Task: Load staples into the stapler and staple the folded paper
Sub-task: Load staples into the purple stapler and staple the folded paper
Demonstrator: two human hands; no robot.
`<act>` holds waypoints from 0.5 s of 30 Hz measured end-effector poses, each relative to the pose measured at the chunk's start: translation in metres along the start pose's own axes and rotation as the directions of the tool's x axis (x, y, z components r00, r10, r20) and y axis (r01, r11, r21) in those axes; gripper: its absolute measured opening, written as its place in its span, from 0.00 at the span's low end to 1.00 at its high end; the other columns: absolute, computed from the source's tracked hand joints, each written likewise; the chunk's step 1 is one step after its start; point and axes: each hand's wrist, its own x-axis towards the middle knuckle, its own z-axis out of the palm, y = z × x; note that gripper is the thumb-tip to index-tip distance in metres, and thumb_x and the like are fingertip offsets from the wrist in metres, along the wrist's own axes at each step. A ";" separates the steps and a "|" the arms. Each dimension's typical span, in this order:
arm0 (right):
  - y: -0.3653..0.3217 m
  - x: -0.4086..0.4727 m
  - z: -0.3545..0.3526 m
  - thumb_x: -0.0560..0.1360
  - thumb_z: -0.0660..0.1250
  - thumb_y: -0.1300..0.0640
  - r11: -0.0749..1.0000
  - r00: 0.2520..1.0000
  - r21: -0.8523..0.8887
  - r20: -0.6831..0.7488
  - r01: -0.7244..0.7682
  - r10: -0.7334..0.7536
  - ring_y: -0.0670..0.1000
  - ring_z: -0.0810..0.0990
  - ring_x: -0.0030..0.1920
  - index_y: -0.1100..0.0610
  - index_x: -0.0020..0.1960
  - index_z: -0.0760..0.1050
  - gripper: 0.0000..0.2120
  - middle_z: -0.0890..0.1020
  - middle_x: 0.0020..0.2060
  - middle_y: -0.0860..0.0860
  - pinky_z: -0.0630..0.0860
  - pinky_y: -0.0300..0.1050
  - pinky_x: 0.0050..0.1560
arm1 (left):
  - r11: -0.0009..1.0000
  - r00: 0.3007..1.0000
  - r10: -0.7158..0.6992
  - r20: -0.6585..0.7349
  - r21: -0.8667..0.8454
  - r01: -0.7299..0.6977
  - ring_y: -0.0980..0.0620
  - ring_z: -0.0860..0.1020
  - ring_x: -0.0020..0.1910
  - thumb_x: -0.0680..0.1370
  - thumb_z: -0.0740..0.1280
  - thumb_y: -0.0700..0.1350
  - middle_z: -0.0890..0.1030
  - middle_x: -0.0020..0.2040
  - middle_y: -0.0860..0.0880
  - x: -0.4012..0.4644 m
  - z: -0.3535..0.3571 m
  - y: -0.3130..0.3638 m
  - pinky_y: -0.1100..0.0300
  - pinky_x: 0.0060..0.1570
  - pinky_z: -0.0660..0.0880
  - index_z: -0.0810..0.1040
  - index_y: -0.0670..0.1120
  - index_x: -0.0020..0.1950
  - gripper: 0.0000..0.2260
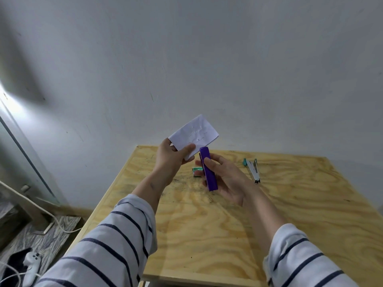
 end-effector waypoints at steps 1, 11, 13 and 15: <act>0.000 0.000 0.000 0.69 0.70 0.53 1.000 1.000 0.003 -0.002 0.005 -0.005 0.56 0.81 0.52 0.56 0.67 0.68 0.28 0.81 0.57 0.57 0.77 0.48 0.44 | 1.000 1.000 0.000 -0.003 -0.003 0.000 0.50 0.80 0.45 0.71 0.74 0.40 0.77 0.48 0.49 0.000 0.000 0.000 0.62 0.36 0.80 0.70 0.43 0.62 0.22; -0.003 -0.005 0.004 0.77 0.63 0.54 0.999 1.000 0.042 -0.017 -0.014 0.015 0.51 0.74 0.45 0.62 0.59 0.72 0.14 0.79 0.50 0.57 0.71 0.44 0.39 | 1.000 1.000 -0.012 0.007 0.014 0.012 0.48 0.80 0.46 0.71 0.74 0.38 0.77 0.51 0.46 -0.001 0.002 -0.004 0.61 0.37 0.81 0.69 0.42 0.63 0.24; -0.003 -0.005 0.003 0.77 0.63 0.57 0.999 1.000 0.054 -0.022 -0.007 0.008 0.52 0.75 0.46 0.64 0.59 0.73 0.14 0.77 0.47 0.57 0.72 0.44 0.40 | 1.000 1.000 -0.013 0.022 0.014 0.012 0.47 0.80 0.48 0.71 0.74 0.38 0.77 0.53 0.44 -0.001 0.001 -0.005 0.59 0.39 0.82 0.69 0.42 0.63 0.24; -0.003 -0.004 0.001 0.77 0.64 0.58 0.998 0.999 0.066 -0.034 0.011 -0.009 0.52 0.77 0.47 0.64 0.58 0.74 0.13 0.77 0.46 0.57 0.73 0.43 0.40 | 1.000 0.999 -0.004 0.034 0.012 0.003 0.47 0.80 0.47 0.71 0.74 0.38 0.77 0.53 0.44 -0.001 0.000 -0.005 0.58 0.40 0.82 0.69 0.44 0.62 0.22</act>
